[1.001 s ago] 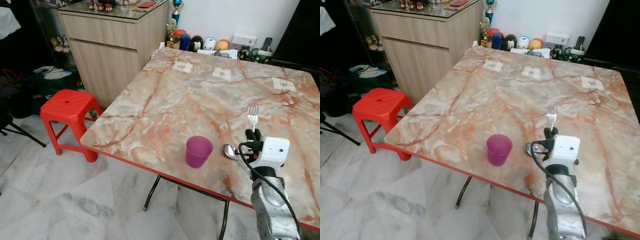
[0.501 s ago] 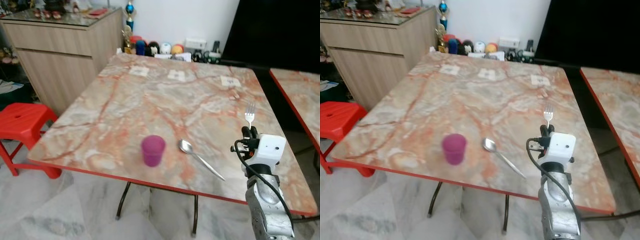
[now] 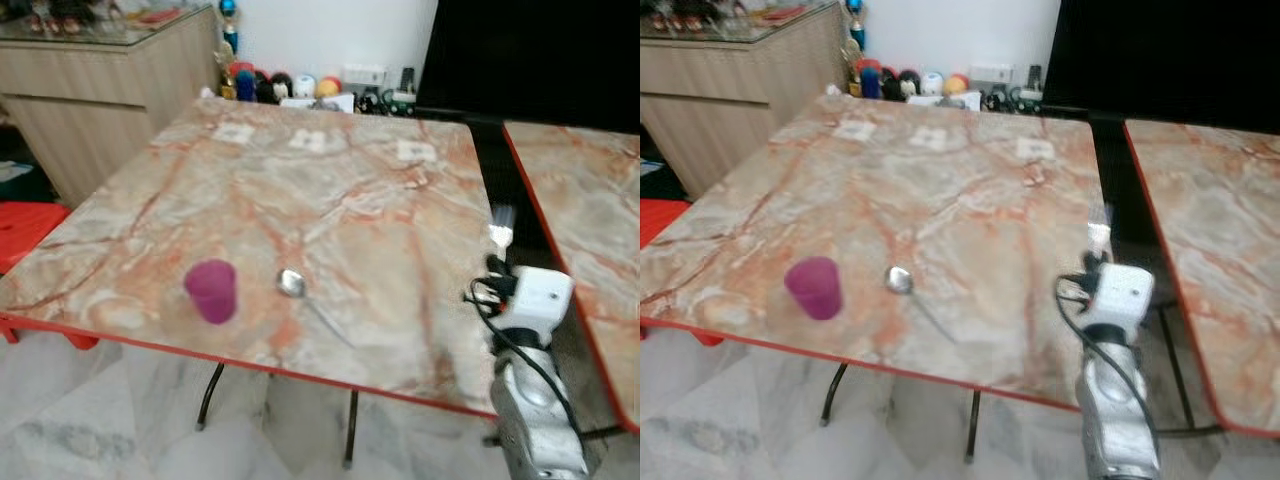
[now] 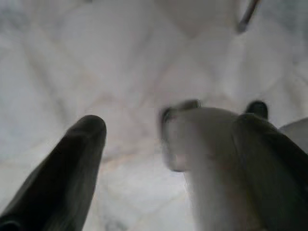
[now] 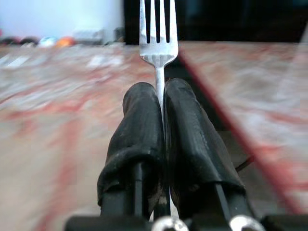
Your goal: Setting the table
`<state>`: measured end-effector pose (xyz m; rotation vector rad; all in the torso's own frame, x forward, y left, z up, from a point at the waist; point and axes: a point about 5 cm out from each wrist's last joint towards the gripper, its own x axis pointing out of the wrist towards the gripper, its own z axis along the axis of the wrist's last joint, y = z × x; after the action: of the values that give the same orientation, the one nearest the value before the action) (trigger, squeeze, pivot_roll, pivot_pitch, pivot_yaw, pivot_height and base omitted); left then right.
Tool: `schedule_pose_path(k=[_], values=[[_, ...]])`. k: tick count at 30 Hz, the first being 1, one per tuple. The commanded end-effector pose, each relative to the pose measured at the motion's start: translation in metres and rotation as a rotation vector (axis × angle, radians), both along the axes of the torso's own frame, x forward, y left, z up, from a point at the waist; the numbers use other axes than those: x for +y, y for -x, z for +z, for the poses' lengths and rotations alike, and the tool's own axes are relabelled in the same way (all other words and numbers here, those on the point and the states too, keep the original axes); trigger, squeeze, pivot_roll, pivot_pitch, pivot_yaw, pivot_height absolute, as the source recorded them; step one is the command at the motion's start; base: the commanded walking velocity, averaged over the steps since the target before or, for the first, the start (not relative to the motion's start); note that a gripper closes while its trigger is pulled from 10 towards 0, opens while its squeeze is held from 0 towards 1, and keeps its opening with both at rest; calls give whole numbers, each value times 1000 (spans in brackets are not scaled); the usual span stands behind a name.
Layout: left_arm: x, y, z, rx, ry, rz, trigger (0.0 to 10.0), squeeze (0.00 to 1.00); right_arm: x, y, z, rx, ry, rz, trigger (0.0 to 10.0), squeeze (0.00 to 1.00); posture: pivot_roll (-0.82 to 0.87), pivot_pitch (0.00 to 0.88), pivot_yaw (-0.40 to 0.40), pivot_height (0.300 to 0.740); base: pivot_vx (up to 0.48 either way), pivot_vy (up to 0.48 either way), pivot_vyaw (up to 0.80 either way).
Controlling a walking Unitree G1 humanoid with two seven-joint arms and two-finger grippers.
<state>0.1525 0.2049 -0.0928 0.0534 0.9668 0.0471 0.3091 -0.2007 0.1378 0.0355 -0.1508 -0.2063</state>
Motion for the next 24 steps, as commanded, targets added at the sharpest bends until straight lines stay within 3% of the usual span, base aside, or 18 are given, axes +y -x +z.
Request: schedule_pose_path(k=[1,14,17,24], values=[[5,6,-1,21,-12,-5,10000,0,-1,2,0,-7,-7,-11,10000,0,-37,82,-32,740,0,-390,-775],[12,5,0,23,-26,-37,10000,0,-1,2,4,-35,4,-21,10000,0,-39,94,-27,740,0,-391,0],[16,12,-1,31,-28,-34,10000,0,-3,1,10,-58,14,-23,10000,0,-43,99,-27,740,0,-393,0],[13,8,0,23,-26,-38,10000,0,-6,0,22,-104,56,-49,10000,0,-42,105,-24,740,0,-394,0]])
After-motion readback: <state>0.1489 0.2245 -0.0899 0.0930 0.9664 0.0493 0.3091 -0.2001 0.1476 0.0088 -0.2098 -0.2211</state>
